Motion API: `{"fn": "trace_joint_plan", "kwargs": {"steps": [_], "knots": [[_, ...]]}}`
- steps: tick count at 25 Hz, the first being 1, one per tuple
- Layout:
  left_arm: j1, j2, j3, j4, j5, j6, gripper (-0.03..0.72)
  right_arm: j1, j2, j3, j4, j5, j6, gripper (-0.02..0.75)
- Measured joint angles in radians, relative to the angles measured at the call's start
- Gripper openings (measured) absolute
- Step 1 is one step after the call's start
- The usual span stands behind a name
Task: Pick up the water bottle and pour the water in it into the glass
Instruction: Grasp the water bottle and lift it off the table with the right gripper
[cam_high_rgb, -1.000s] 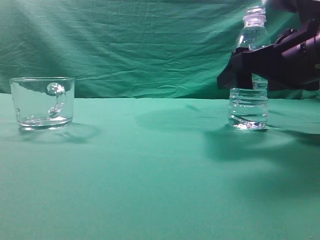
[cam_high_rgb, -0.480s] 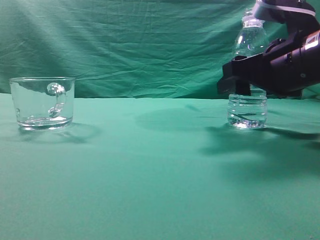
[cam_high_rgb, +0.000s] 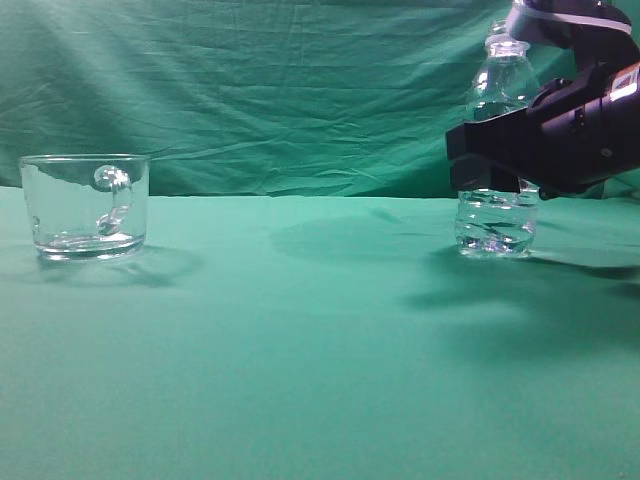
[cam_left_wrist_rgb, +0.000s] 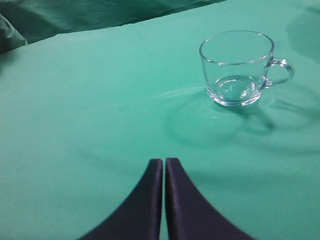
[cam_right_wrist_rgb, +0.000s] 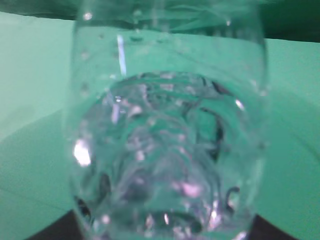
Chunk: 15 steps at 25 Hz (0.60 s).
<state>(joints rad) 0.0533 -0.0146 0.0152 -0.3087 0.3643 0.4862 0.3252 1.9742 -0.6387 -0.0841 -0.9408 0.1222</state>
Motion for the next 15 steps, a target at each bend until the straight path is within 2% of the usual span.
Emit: {"fn": "trace_joint_plan", "kwargs": {"steps": [10, 15], "knots": [[0.000, 0.000, 0.000, 0.000, 0.000, 0.000, 0.000, 0.000, 0.000, -0.001, -0.002, -0.008, 0.000, 0.308], [0.000, 0.000, 0.000, 0.000, 0.000, 0.000, 0.000, 0.000, -0.004, -0.001, -0.053, -0.010, -0.009, 0.308]]}}
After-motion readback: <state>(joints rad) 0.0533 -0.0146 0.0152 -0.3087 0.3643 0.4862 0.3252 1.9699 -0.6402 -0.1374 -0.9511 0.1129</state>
